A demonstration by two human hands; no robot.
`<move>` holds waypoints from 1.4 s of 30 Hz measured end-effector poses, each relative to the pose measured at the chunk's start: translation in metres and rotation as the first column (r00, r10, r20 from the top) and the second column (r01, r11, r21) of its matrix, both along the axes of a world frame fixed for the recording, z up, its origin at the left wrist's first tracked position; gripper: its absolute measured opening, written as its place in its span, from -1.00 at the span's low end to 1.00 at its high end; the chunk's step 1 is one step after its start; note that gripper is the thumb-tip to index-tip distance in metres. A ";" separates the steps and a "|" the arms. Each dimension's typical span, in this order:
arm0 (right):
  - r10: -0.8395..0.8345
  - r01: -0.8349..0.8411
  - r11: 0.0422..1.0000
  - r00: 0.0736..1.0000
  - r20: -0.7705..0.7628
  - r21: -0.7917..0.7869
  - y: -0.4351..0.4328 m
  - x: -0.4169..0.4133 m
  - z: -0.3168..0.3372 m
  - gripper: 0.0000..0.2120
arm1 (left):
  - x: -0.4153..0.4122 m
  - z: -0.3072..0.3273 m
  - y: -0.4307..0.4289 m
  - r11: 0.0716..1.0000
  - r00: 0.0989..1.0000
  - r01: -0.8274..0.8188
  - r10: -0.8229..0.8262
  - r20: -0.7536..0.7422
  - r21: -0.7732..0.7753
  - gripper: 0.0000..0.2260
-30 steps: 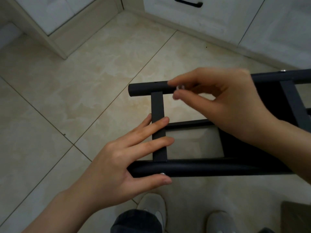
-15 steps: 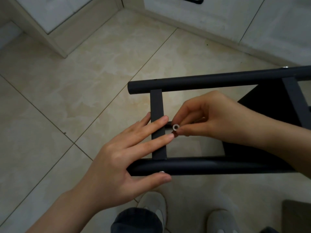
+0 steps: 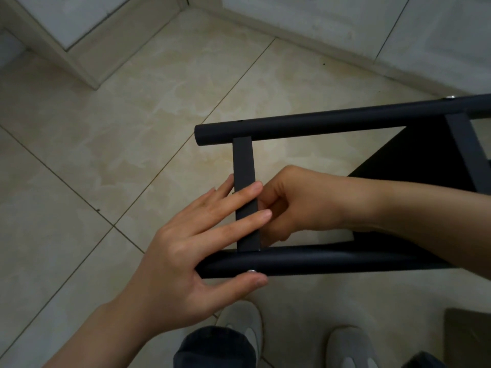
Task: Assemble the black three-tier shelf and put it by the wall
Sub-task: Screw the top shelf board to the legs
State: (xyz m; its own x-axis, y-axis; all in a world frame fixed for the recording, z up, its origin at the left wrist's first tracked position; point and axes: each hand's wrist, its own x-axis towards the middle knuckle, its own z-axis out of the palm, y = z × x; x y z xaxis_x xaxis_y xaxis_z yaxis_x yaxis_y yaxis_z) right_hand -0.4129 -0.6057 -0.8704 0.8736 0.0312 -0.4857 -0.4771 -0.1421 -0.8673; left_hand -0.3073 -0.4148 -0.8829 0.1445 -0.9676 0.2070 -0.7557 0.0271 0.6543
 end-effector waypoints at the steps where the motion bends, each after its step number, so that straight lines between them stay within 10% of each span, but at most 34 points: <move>1: -0.005 0.005 1.000 1.000 -0.004 0.018 -0.001 0.000 -0.001 -0.76 | 0.000 0.000 0.000 1.000 1.000 0.000 0.000 -0.001 0.000 -0.47; 42: 0.172 -0.071 0.954 0.926 -0.337 0.291 -0.002 0.005 -0.012 -0.84 | -0.003 0.000 0.004 1.000 0.999 0.014 -0.014 -0.050 0.016 -0.50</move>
State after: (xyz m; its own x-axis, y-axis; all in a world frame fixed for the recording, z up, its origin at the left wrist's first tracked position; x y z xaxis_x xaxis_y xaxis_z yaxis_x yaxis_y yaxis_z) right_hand -0.4078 -0.6079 -0.8822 0.6256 0.2990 -0.7206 -0.7540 -0.0051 -0.6568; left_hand -0.3099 -0.4112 -0.8825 0.1406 -0.9727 0.1844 -0.7217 0.0268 0.6917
